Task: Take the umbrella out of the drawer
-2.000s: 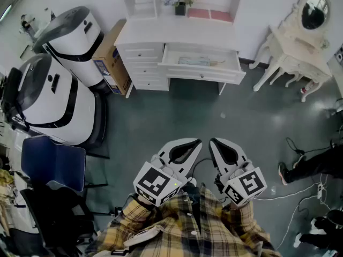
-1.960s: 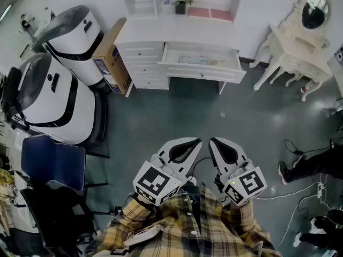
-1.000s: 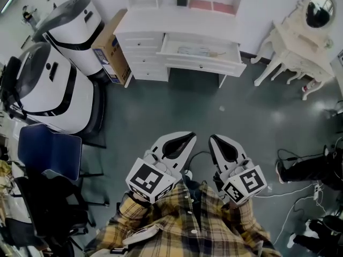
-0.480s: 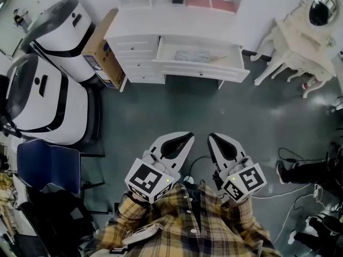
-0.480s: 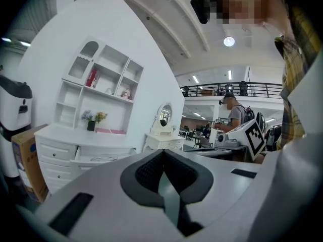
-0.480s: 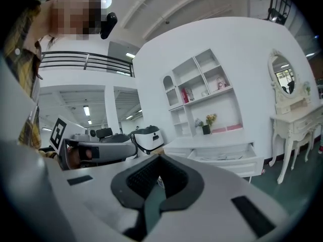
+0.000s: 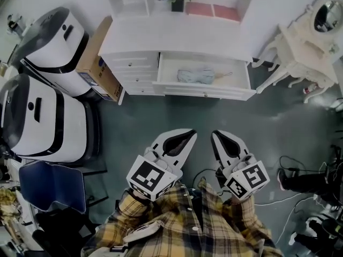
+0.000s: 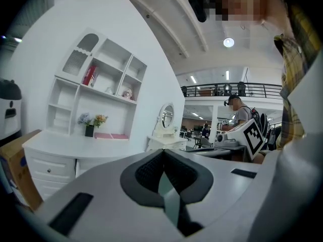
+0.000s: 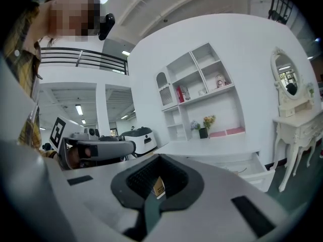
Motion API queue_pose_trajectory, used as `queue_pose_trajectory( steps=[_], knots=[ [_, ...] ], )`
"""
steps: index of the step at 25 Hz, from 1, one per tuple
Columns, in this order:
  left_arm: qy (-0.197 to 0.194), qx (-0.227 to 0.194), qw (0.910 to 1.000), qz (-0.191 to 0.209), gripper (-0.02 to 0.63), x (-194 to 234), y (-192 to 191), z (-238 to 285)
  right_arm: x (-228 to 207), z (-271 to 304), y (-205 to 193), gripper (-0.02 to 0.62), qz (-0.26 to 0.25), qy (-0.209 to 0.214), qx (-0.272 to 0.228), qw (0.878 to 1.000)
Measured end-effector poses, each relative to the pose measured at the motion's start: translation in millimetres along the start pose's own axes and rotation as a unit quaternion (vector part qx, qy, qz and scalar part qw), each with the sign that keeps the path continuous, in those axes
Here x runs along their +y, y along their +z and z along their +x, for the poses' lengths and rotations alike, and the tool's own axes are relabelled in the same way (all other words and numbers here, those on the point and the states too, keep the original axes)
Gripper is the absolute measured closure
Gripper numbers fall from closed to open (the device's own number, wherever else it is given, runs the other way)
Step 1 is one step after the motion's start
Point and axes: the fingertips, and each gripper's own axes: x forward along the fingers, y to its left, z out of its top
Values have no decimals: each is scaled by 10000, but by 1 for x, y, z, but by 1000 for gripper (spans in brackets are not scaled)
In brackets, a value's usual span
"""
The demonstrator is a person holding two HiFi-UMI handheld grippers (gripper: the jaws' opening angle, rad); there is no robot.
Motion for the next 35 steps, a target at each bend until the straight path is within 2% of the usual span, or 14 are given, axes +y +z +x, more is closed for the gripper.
queue_pose_trajectory(
  steps=[8,15,26,35],
  knots=[
    [-25,-52,10000,21,584,47,14,10,-20,40,12,578,-7,-208,-20,9998],
    [-97,-80,9999,-35,584,61,12,8,-27,47,8,578,34,-452,21,9990],
    [-3,-22,10000,-47,584,86,16,29,-47,74,11,578,79,-381,97,9992],
    [59,-22,10000,-35,585,125,27,84,-102,119,24,578,123,-298,139,9994]
  ],
)
